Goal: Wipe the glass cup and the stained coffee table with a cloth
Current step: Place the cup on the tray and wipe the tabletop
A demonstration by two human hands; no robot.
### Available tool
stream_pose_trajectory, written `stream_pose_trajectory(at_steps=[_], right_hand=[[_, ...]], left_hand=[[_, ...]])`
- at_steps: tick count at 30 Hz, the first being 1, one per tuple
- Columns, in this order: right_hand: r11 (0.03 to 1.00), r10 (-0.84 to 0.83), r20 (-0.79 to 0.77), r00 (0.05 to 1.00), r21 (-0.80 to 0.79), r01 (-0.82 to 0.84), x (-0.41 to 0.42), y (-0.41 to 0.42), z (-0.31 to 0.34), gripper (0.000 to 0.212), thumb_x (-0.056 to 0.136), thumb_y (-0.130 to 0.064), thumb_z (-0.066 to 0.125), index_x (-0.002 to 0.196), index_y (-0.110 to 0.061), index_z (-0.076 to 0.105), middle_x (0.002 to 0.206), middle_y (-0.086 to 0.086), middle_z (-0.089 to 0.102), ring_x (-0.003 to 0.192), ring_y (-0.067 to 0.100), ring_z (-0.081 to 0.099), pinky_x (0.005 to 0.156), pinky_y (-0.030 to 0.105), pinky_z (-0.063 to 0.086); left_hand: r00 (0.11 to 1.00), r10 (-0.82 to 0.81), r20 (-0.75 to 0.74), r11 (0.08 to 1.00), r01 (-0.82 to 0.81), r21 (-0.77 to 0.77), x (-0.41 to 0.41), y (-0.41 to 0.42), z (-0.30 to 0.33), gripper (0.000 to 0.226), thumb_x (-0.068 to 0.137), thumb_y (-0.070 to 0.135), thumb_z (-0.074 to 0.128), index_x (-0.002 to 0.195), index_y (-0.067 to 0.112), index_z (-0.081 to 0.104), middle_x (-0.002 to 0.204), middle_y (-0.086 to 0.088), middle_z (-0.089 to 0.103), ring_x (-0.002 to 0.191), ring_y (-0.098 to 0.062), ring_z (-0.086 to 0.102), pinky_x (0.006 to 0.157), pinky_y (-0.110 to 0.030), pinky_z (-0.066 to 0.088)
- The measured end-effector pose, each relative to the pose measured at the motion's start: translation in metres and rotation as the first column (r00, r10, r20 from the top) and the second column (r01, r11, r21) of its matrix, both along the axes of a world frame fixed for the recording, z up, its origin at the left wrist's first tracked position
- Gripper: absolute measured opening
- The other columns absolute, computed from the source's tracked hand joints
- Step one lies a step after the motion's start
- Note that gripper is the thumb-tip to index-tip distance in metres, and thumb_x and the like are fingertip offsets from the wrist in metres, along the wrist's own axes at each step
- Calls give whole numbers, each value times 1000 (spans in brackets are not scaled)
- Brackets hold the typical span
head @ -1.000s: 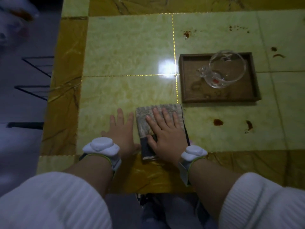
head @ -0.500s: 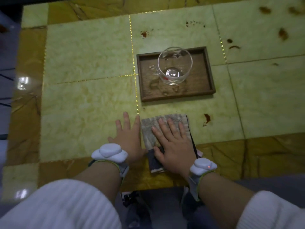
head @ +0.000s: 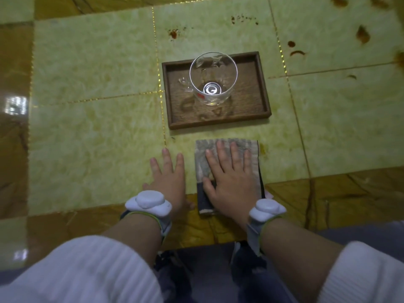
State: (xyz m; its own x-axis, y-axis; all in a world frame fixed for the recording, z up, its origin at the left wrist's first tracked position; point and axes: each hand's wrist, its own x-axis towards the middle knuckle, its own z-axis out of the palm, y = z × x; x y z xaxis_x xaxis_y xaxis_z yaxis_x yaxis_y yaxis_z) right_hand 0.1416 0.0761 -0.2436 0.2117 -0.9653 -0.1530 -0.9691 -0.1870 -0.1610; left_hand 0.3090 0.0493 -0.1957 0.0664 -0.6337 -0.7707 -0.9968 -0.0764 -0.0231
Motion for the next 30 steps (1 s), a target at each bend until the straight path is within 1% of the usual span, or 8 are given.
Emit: stream_pose_trajectory(at_steps=[2,8,12,15,19,22,27,30], right_hand=[[1000,14,32,999,-5,-14,3,5,1,68,95,-51,39,157,-27,23,166,5,12,153,33,6,120,60,7],[966,260,54,964,-16,-259,-49,29,-1,71,92,-54,47,155,-30,28,166,0,14,153,25,8,121,55,14],[994,113,3,994,11,-113,-33,-12,3,70,93,-56,37,156,-30,22,166,3,12,153,29,6,121,56,9],[999,11,54,998,32,-13,0,-4,6,68,94,-51,38,156,-28,22,166,5,11,153,34,5,120,60,7],[978,210,113,971,-19,-209,-12,43,-1,65,94,-49,45,154,-28,32,165,2,18,153,28,9,120,58,14],[956,292,88,952,-34,-290,-37,31,-1,66,93,-52,46,154,-30,31,164,0,19,153,25,13,122,53,13],[998,60,-8,998,2,-60,-13,0,3,69,94,-54,37,157,-29,23,165,4,14,153,31,8,121,57,9],[999,42,-2,999,2,-42,9,13,0,69,95,-52,36,157,-27,20,166,5,11,153,33,6,120,60,9]], left_hand=[[1000,-3,-2,1000,3,-16,0,0,-2,138,65,53,83,150,30,-24,154,-1,-39,146,-40,-19,102,-64,38],[999,-24,-24,1000,24,-5,5,2,-3,136,67,54,81,150,29,-24,152,-3,-41,146,-41,-20,104,-64,36],[999,-10,-35,1000,11,15,5,0,-2,136,68,51,82,150,29,-25,152,-2,-42,145,-41,-21,104,-66,32],[1000,-1,-31,1000,1,9,4,0,-2,136,68,52,81,149,30,-25,152,-2,-42,145,-40,-22,104,-66,32],[1000,-13,-25,1000,13,-12,4,3,-3,136,68,55,80,148,30,-27,153,-1,-41,146,-40,-20,104,-64,35],[999,-17,-36,1000,16,-16,7,4,-5,137,68,55,80,148,30,-28,152,-1,-42,146,-40,-21,104,-65,35],[999,-2,-47,1000,1,-14,8,4,-4,137,67,54,81,149,31,-26,152,0,-42,146,-39,-21,105,-65,34],[996,-4,-86,999,0,-42,10,7,0,134,68,53,81,150,29,-23,155,1,-37,147,-37,-20,106,-64,34]])
